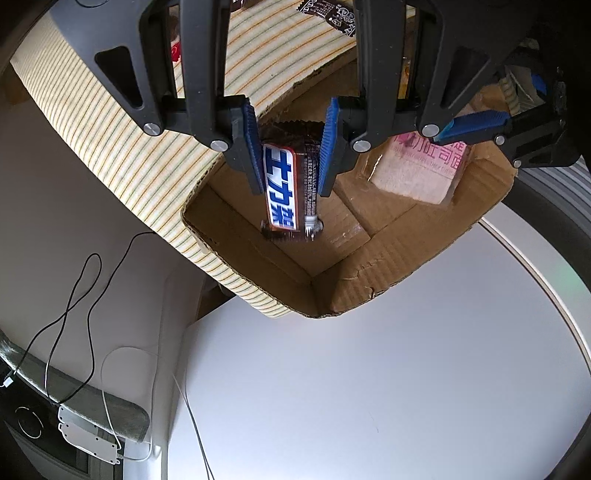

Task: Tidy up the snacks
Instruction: 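Carry both candies into the box and open both tools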

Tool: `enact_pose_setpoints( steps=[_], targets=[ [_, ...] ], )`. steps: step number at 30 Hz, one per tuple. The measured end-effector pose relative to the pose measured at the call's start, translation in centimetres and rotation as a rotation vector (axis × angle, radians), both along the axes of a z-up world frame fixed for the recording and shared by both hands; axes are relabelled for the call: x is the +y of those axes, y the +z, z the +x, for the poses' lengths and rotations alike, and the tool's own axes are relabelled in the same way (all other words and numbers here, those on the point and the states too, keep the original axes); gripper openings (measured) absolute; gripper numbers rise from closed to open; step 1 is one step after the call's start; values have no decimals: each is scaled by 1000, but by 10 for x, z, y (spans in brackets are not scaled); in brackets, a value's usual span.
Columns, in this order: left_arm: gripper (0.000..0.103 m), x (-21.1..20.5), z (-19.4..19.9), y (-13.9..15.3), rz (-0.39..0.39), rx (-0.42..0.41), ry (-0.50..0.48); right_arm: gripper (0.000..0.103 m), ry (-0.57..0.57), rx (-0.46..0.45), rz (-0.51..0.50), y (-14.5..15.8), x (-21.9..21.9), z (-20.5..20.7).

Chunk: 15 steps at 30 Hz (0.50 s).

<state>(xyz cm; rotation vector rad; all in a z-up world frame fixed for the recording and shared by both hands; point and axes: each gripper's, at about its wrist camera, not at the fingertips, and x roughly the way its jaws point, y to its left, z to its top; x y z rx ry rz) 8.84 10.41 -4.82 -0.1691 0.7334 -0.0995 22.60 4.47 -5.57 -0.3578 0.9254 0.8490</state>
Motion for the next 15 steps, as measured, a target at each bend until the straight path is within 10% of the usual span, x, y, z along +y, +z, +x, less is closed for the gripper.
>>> enact_pose_setpoints(
  steps=[15],
  targets=[
    [23, -4, -9, 12, 7, -24, 1, 47, -26, -44, -2, 21, -17, -12]
  ],
)
